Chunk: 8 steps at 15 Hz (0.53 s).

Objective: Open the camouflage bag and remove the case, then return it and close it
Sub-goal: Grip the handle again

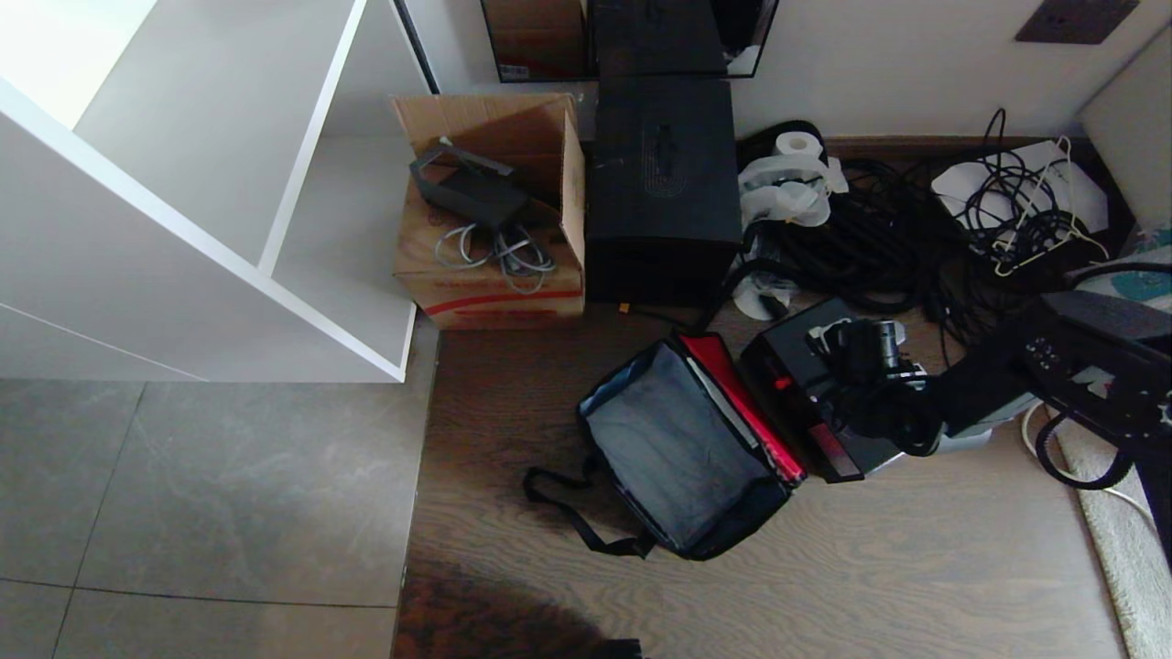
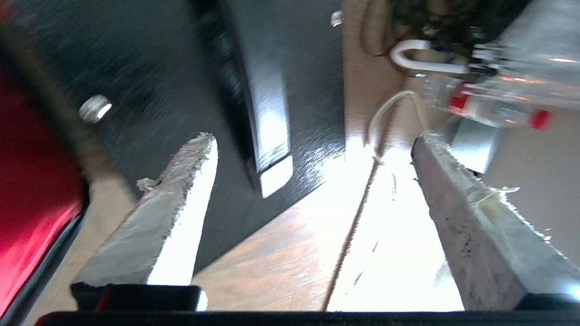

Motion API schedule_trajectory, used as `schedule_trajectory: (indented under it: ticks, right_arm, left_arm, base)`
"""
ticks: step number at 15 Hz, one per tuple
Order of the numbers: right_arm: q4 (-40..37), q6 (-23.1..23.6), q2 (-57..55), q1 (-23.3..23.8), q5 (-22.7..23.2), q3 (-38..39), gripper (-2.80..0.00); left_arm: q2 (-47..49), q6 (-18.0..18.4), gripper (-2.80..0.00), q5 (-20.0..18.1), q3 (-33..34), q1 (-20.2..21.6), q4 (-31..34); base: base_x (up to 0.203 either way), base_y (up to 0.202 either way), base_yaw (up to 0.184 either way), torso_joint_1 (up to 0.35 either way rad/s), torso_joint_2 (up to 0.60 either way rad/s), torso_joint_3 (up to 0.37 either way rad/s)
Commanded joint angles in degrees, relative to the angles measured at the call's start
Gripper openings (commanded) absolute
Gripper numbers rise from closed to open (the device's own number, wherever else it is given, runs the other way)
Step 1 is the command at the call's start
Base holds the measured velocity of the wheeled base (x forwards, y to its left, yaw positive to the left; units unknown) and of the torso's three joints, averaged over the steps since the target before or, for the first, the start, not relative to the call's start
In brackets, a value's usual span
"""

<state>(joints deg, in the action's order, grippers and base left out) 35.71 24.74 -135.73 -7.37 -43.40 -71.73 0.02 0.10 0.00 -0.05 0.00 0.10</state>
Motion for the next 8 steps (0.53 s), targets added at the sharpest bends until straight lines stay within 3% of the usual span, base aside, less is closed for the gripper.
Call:
schedule_trajectory:
  ticks: [1, 3, 5, 8]
  right_arm:
    - [0.5, 0.3, -3.5, -0.4, -1.1, -3.4, 0.0]
    - [0.6, 0.3, -5.8, -1.0, -4.6, -7.0, 0.0]
    - [2.3, 0.8, -7.8, -1.5, -4.8, -8.4, 0.0]
    - [10.9, 10.5, -9.9, -1.5, -4.8, -10.4, 0.0]
  left_arm:
    - [0.0, 0.0, -2.8, 0.0, 0.0, 0.0, 0.0]
    - [0.0, 0.0, -2.8, 0.0, 0.0, 0.0, 0.0]
    - [0.0, 0.0, -2.8, 0.0, 0.0, 0.0, 0.0]
    - [0.0, 0.0, -2.8, 0.0, 0.0, 0.0, 0.0]
  base:
    - [0.0, 0.0, 0.0, 0.0, 0.0, 0.0]
    - [0.0, 0.0, 0.0, 0.0, 0.0, 0.0]
    - [0.0, 0.0, 0.0, 0.0, 0.0, 0.0]
    - [0.0, 0.0, 0.0, 0.0, 0.0, 0.0]
